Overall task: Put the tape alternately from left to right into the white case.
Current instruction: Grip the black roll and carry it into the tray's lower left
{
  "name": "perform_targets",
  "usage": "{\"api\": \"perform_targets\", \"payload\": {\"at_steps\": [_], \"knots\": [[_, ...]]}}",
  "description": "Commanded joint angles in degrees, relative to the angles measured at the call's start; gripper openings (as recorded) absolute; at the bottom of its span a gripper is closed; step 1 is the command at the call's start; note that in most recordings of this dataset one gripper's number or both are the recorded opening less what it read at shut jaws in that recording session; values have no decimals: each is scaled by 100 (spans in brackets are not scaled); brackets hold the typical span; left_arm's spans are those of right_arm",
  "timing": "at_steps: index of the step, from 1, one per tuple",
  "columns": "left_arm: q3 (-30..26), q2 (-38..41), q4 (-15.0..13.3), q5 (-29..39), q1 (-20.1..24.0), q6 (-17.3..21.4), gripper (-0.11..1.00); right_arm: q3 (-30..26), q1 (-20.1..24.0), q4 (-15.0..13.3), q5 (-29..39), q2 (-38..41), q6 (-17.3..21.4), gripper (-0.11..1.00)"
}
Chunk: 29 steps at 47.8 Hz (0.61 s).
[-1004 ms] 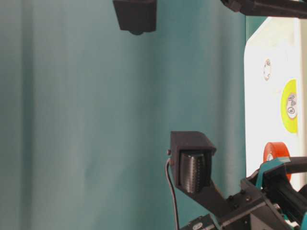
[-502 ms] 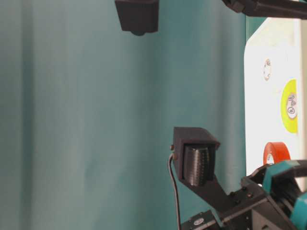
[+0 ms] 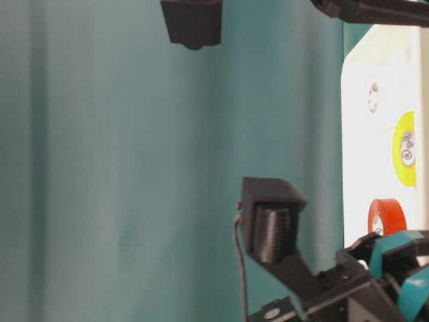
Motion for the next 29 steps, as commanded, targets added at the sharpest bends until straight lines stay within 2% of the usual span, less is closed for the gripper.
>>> {"api": "perform_targets", "payload": {"at_steps": [1,12,29], "knots": [[-97,-404,0,-18,-79,9,-5,-79,9,-9,-53,-62,9,79],[-53,-923,0,193,-123,9,-5,-79,9,-9,-53,-62,9,79],[-35,-958,0,396,53,53,-5,-88,9,-9,-53,-62,9,79]]}}
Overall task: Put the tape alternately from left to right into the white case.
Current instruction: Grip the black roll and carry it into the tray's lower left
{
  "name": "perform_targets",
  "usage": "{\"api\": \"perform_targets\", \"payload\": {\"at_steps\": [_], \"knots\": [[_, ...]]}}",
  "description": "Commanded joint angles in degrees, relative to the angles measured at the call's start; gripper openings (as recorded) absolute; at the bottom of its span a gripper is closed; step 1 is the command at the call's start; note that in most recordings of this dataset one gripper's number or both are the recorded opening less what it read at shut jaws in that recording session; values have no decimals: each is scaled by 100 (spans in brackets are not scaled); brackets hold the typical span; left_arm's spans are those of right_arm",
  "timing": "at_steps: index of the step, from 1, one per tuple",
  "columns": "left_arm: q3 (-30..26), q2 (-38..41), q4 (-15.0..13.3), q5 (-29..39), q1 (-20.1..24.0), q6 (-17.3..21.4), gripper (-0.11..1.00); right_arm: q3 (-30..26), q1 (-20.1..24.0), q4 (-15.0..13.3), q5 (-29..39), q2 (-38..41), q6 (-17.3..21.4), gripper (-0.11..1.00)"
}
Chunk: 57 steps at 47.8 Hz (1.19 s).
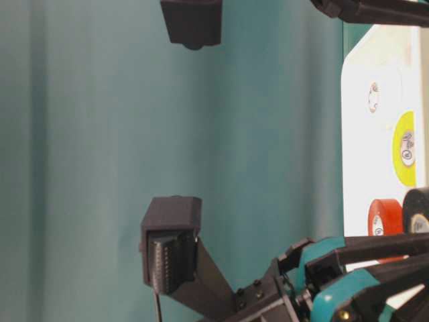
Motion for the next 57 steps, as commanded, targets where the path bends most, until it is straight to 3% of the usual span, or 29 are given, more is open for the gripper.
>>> {"api": "perform_targets", "payload": {"at_steps": [1,32,45,57], "knots": [[-53,-158,0,-18,141,0,-5,-79,9,-9,-44,-62,9,79],[-9,-114,0,-70,1450,1213,-5,-88,9,-9,-132,-62,9,79],[18,114,0,-114,1854,1318,-5,-79,18,-9,-132,-53,9,79],[18,211,0,-149,1890,1327,-5,-79,9,-9,-132,-62,9,79]]}}
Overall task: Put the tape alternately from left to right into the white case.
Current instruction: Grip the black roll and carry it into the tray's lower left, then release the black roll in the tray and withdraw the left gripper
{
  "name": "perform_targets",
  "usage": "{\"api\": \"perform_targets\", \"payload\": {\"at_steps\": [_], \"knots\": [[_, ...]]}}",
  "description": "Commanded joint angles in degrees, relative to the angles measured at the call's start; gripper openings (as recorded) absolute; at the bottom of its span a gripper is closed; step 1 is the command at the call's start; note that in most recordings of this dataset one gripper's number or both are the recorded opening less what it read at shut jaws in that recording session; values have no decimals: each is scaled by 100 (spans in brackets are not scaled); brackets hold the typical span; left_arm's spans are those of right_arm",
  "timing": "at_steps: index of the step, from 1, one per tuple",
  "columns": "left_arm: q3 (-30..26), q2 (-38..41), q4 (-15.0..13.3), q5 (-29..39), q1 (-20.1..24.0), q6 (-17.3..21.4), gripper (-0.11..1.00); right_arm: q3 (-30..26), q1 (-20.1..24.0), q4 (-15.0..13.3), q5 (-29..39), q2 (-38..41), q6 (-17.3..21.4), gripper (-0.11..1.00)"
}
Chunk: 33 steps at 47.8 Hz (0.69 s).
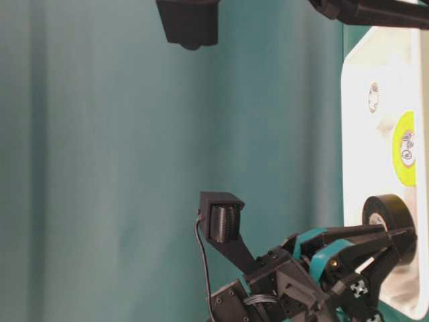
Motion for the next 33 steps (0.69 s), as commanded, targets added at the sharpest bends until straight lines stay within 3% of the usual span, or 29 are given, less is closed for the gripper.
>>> {"api": "perform_targets", "payload": {"at_steps": [1,22,27,33], "knots": [[-62,-79,0,-70,9,0,-5,-88,9,-9,-44,-62,9,79],[-62,-70,0,-97,9,-18,-4,-88,9,-9,-44,-62,9,79],[-62,-79,0,-105,9,-18,10,-88,18,-9,-44,-53,9,79],[-53,-97,0,-88,9,-9,40,-70,9,-9,-44,-53,9,79]]}}
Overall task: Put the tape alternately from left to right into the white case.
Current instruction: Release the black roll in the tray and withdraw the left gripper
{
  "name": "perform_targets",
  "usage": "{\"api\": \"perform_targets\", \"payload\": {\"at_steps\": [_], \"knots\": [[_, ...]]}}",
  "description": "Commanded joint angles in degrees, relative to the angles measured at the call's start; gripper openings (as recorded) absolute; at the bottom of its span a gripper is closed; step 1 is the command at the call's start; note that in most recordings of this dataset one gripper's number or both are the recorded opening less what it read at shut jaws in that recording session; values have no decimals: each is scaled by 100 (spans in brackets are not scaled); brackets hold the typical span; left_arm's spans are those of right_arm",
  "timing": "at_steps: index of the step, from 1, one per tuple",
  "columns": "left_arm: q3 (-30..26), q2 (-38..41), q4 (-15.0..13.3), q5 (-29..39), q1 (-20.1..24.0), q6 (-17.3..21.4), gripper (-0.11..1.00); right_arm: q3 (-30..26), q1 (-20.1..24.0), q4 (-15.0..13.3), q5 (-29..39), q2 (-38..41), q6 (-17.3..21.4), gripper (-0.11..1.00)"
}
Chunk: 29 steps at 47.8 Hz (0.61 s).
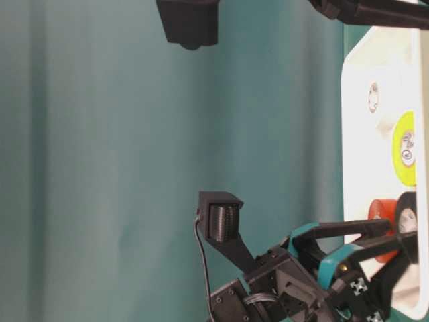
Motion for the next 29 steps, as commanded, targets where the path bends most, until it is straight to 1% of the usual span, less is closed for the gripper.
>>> {"api": "perform_targets", "payload": {"at_steps": [1,4,5,6,8,10,21,29], "knots": [[-53,-114,-9,-26,9,0,46,-79,18,-9,-44,-53,9,79],[-44,-123,-9,-18,0,0,64,-79,9,-9,-44,-53,9,79],[-44,-132,-9,-18,0,-9,67,-79,18,-9,-44,-53,9,79],[-44,-132,-9,-26,0,-9,66,-79,9,-9,-44,-53,9,79],[-35,-141,-9,-26,9,-9,59,-79,9,-9,-44,-53,9,79],[-26,-149,-9,-18,0,-9,56,-88,9,-9,-44,-53,9,79],[-9,-167,-9,0,-9,-18,56,-97,9,-9,-44,-62,9,79],[-9,-352,-9,79,-132,-35,56,-97,9,-9,-44,-62,9,79]]}}
